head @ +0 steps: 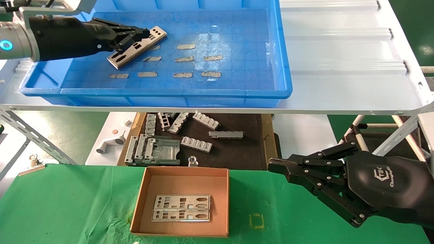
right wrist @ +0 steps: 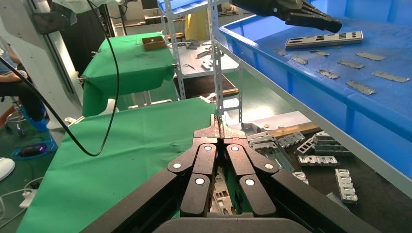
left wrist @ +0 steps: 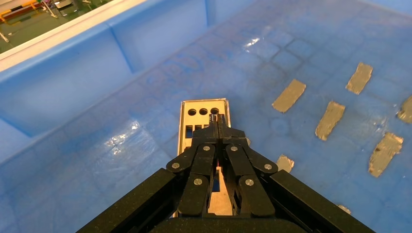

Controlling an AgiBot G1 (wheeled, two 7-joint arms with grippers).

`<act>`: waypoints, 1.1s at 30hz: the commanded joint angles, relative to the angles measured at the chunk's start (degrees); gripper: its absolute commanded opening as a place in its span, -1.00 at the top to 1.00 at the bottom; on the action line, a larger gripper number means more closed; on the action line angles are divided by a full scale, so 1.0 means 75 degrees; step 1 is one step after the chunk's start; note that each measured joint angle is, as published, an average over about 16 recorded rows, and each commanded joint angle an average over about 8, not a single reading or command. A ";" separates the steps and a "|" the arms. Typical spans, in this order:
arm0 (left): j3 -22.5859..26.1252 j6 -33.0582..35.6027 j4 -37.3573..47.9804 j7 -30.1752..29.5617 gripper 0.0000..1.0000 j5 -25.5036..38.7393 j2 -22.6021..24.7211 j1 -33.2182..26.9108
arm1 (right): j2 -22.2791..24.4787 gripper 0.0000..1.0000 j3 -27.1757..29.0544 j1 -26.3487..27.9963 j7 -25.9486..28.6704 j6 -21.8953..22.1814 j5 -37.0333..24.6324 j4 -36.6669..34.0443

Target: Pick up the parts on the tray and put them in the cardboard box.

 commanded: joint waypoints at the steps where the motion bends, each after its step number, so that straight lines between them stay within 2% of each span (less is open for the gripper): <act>1: -0.0018 0.0037 0.0011 -0.0016 -1.00 -0.0025 -0.0029 -0.0016 | 0.0000 1.00 0.0000 0.0000 0.0000 0.0000 0.0000 0.0000; 22: -0.0052 -0.0062 0.0157 -0.0689 -1.00 -0.0076 -0.0109 0.0049 | 0.0000 1.00 0.0000 0.0000 0.0000 0.0000 0.0000 0.0000; 33: 0.0000 -0.0113 0.0077 -0.0794 -1.00 -0.0003 -0.0124 0.0096 | 0.0000 1.00 0.0000 0.0000 0.0000 0.0000 0.0000 0.0000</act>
